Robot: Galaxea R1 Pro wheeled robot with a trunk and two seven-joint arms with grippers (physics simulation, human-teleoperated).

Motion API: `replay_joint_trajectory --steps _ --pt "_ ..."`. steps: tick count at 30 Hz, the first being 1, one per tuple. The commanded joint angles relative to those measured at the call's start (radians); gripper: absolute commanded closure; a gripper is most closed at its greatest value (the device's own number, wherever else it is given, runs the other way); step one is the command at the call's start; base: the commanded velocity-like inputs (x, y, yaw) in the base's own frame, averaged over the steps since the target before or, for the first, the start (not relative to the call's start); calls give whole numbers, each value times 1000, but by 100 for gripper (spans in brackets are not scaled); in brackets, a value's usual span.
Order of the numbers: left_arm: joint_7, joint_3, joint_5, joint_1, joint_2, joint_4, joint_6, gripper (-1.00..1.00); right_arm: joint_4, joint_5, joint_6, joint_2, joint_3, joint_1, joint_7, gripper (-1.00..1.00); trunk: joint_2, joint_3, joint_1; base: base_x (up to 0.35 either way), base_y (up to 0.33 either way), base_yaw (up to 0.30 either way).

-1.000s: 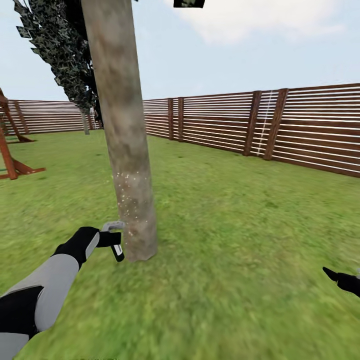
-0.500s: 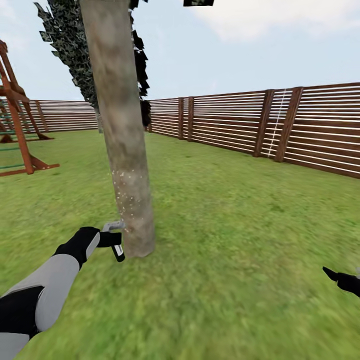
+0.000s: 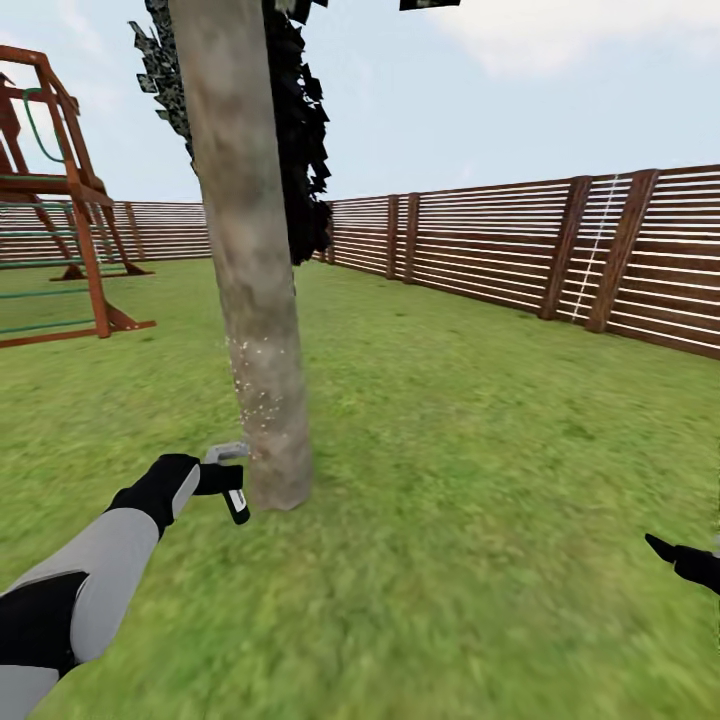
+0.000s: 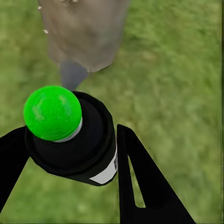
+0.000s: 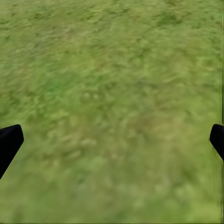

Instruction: In the garden, pick up the pesticide atomizer on the floor and spray pesticide onto both trees until each tree trunk is fully covered.

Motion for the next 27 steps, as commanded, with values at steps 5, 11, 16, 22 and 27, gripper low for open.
replay_joint_trajectory --steps 5,11,16,22,27 --pt "0 0 0 0 0 0 -1 100 0 0 0 0 0 0 0 -100 0 0 0 106 -328 14" --pt "0 0 0 0 0 0 -1 100 0 0 0 0 0 0 0 -100 0 0 0 108 -328 218" --pt "0 0 0 0 -6 0 -1 100 0 0 0 0 0 0 0 -100 0 0 0 25 -328 235" --pt "0 0 0 0 -10 0 0 100 0 0 0 0 0 0 0 -100 0 0 0 1 -328 43" --pt "0 1 0 0 -12 0 -1 100 0 0 0 0 0 0 0 -100 0 0 0 0 -327 206"
